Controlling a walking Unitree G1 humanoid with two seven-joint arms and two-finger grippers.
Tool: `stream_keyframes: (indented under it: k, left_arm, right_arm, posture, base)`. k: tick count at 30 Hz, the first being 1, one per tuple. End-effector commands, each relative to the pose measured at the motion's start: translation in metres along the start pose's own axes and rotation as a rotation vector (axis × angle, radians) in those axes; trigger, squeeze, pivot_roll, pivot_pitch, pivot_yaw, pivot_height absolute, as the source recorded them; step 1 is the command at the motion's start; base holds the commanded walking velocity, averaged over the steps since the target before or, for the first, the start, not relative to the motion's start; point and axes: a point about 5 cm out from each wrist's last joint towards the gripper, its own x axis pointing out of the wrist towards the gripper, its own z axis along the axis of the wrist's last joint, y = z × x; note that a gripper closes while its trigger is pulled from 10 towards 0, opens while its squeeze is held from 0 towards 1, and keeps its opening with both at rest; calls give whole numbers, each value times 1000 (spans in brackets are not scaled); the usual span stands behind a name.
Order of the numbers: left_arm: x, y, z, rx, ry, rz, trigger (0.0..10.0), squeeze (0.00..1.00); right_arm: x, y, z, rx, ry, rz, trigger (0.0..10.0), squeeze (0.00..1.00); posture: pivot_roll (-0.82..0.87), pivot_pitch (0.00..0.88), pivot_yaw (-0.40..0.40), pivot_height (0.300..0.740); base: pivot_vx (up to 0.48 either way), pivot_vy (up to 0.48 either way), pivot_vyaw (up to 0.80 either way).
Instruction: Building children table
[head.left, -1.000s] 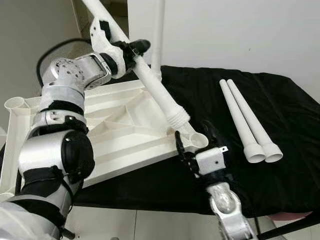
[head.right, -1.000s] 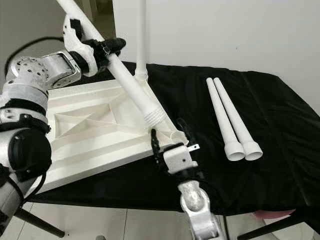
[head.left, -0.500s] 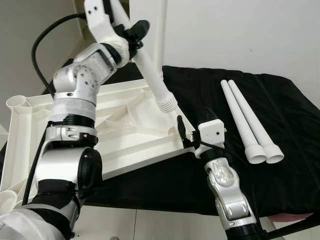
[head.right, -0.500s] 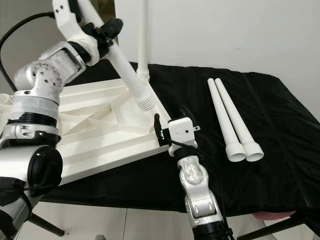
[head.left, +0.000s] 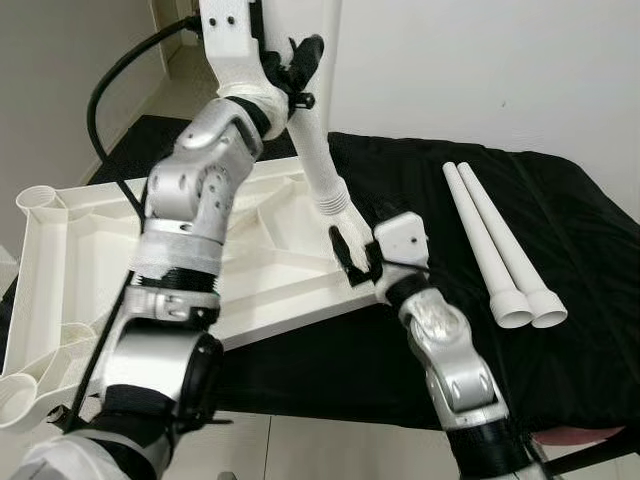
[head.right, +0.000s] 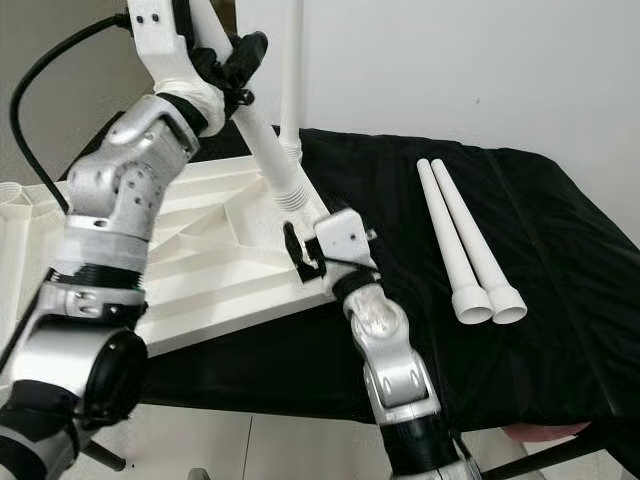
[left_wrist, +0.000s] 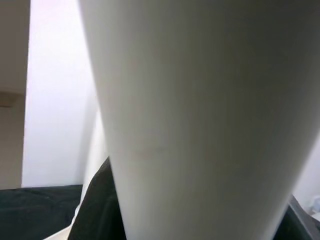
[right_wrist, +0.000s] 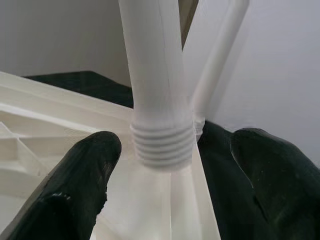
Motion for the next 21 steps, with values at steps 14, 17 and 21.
stream_keyframes:
  k: [14, 17, 21]
  left_arm:
    - [-3, -44, -8, 26, -26, -70, 10000, 0]
    - [-3, -49, -9, 28, -27, -81, 10000, 0]
    - [-3, -58, -11, 24, -28, -100, 10000, 0]
  right_arm:
    - [24, -1, -9, -6, 91, -22, 10000, 0]
    - [28, -3, -9, -12, 96, -32, 10000, 0]
    - [36, -6, -6, -30, 91, -55, 10000, 0]
  posture:
    - [-18, 0, -55, 740]
    - [-16, 0, -55, 740]
    - [-14, 0, -57, 740]
  base:
    - [0, 0, 0]
    - [0, 0, 0]
    - [0, 0, 0]
